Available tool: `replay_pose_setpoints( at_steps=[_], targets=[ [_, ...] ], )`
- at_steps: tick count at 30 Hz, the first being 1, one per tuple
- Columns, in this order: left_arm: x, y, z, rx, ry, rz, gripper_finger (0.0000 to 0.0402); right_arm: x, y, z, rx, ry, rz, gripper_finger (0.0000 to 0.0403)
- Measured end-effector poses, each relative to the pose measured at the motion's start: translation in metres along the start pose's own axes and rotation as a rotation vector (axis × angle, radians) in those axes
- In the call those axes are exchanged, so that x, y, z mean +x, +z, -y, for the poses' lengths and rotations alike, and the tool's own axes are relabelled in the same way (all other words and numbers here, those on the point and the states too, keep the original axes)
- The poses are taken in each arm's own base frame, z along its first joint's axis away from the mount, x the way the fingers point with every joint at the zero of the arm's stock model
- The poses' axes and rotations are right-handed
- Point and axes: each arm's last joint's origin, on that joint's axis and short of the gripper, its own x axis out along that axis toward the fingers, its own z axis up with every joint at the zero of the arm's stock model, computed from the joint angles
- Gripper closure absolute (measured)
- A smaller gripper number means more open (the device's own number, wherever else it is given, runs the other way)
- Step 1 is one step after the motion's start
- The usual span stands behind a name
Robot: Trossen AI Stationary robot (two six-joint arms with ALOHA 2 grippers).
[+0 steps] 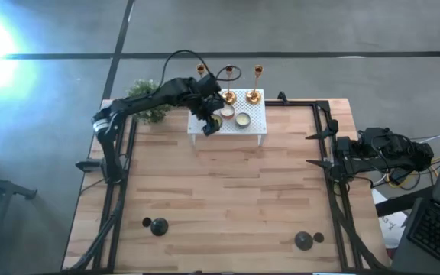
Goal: Pick & Place candle stick holders
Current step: Put the yellow scented candle on the shelf aligned with the other scented candles
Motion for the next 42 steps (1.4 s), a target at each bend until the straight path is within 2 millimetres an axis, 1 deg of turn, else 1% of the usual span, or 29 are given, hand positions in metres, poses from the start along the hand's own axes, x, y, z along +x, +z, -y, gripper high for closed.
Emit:
replay_pose_setpoints(
  at_steps=[3,11,17,42],
  targets=[
    [0.005,0.000,-0.007,-0.018,0.006,-0.014,0.0102,0.000,0.000,0.000,0.000,0.000,0.000,0.0044],
    [0.008,-0.003,-0.020,-0.071,0.021,-0.030,0.0102,0.000,0.000,0.000,0.000,0.000,0.000,0.0044],
    [0.009,-0.006,-0.020,-0.083,0.016,-0.065,0.0102,0.000,0.000,0.000,0.000,0.000,0.000,0.0044],
    [0.009,-0.006,-0.021,-0.077,0.020,-0.060,0.0101,0.000,0.000,0.000,0.000,0.001,0.000,0.0044]
  ],
)
